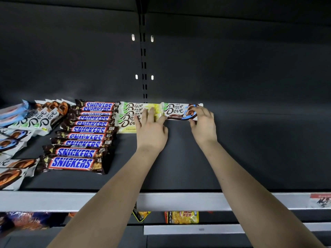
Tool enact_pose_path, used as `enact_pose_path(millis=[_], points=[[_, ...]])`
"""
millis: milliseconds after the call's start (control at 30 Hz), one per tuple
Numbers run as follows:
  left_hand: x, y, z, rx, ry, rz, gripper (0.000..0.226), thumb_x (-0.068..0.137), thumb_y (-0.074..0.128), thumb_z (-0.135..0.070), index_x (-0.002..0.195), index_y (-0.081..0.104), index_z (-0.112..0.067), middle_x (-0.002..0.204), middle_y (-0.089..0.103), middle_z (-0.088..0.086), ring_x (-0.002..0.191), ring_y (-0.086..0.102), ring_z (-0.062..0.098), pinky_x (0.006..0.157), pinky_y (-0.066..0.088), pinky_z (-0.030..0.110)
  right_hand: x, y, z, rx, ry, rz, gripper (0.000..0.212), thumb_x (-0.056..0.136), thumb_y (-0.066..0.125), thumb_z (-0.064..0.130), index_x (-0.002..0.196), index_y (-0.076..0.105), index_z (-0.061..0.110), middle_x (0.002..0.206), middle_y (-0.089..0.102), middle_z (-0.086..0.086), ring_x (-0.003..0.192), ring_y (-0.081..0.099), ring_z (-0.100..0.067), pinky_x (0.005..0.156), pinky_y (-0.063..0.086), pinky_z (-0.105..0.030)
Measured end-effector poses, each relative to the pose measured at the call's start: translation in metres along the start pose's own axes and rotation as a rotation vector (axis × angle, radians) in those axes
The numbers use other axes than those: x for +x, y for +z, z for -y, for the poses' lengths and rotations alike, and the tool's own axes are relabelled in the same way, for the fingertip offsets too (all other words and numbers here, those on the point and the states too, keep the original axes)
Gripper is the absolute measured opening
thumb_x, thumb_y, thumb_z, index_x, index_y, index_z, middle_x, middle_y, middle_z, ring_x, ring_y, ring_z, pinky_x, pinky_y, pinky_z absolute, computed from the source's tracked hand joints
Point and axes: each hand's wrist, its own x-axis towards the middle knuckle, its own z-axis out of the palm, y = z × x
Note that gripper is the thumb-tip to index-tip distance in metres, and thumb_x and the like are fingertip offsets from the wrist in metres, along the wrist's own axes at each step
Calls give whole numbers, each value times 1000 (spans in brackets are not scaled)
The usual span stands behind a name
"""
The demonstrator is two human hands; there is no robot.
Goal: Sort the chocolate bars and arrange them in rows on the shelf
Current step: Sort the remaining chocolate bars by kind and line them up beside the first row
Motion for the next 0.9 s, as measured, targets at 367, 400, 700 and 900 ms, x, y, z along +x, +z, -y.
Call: enact_pose_path(millis=[367,400,700,900], points=[[0,1,0,18,37,-32,39,93,40,-28,131,49,-33,156,15,10,144,2,31,115,-5,52,-4,-3,2,-177,48,-16,13,86,61,20,95,70,16,116,50,-5,109,43,-26,88,39,-39],[0,1,0,18,56,-39,39,93,40,-29,131,50,-34,156,15,9,144,2,31,115,-5,51,-4,-4,3,-183,32,-26,13,86,61,21,95,70,17,115,51,-5,109,43,-27,88,38,-39],[-4,-20,3,-46,58,10,46,96,35,-37,141,33,-32,157,15,5,145,5,25,116,-2,44,-12,-16,47,-137,-74,85,32,90,51,29,119,59,19,133,45,1,126,37,-21,105,26,-35],[-5,-60,40,99,65,-7,50,95,36,-39,142,33,-24,157,15,8,145,5,26,116,-1,47,-12,-19,116,-126,-198,171,40,90,48,29,129,50,20,143,38,-2,131,34,-23,110,22,-36]])
